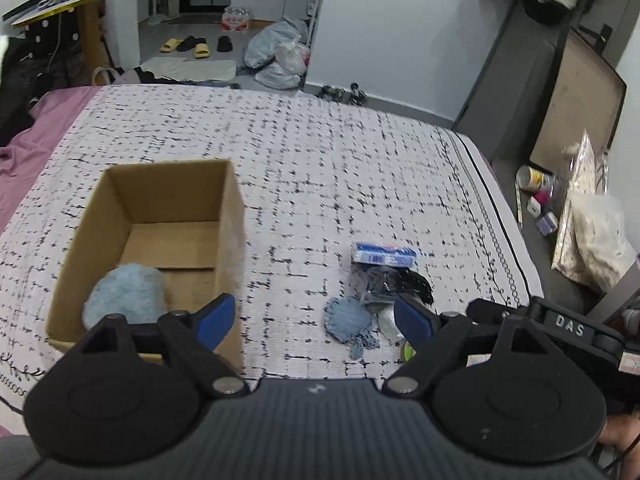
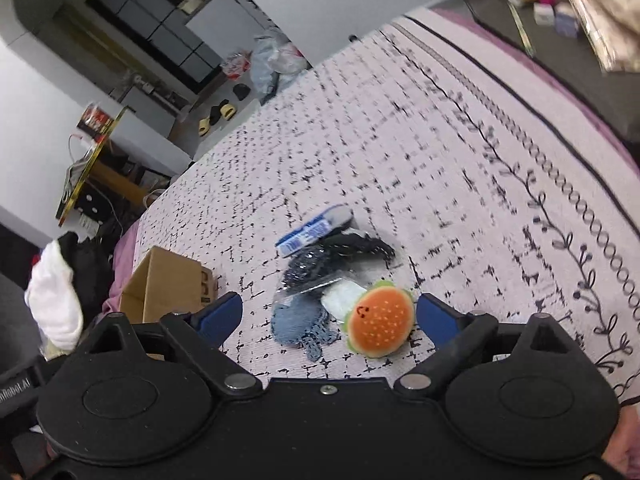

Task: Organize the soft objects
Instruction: 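Grasp the burger plush with the right tool while the left tool grasps the denim cloth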

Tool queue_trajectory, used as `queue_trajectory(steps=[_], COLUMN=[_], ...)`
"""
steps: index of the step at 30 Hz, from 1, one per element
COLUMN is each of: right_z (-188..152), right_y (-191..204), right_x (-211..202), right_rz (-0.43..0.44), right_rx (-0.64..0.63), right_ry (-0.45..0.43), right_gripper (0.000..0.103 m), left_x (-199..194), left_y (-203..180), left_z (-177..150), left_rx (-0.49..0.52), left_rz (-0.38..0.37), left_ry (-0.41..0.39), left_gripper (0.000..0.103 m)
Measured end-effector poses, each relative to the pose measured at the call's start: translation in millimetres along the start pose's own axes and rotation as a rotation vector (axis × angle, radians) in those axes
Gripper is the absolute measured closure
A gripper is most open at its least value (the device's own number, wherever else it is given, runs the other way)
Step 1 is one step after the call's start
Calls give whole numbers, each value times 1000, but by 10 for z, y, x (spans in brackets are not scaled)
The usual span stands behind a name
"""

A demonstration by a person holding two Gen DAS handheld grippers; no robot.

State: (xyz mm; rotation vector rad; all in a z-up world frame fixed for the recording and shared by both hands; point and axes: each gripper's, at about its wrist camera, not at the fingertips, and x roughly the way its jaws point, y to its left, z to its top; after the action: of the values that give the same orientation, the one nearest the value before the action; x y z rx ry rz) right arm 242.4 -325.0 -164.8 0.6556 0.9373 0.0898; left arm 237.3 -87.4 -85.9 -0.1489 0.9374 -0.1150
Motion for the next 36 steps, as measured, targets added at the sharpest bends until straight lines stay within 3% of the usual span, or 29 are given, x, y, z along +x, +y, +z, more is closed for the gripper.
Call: queue_trajectory(steps=[6, 13, 27, 33, 36], right_z=[-4, 4, 38, 39, 48], right_y=[-233, -408, -513, -516, -514], right_x=[251, 545, 818, 919, 935], right_rz=[-14, -20, -13, -33, -29], right_rx=[87, 165, 205, 190, 182], right_ry=[72, 154, 207, 218, 212], right_gripper=[21, 33, 41, 54, 55], left_x=[242, 635, 1331, 1522, 1619], left_y=[-202, -304, -248, -289, -294], left_z=[-39, -129, -228, -237, -253], left_rx=[35, 39, 26, 32, 16], left_rz=[-13, -8, 20, 12, 13], left_ry=[23, 88, 171, 178, 200], left_gripper=[22, 35, 38, 38, 44])
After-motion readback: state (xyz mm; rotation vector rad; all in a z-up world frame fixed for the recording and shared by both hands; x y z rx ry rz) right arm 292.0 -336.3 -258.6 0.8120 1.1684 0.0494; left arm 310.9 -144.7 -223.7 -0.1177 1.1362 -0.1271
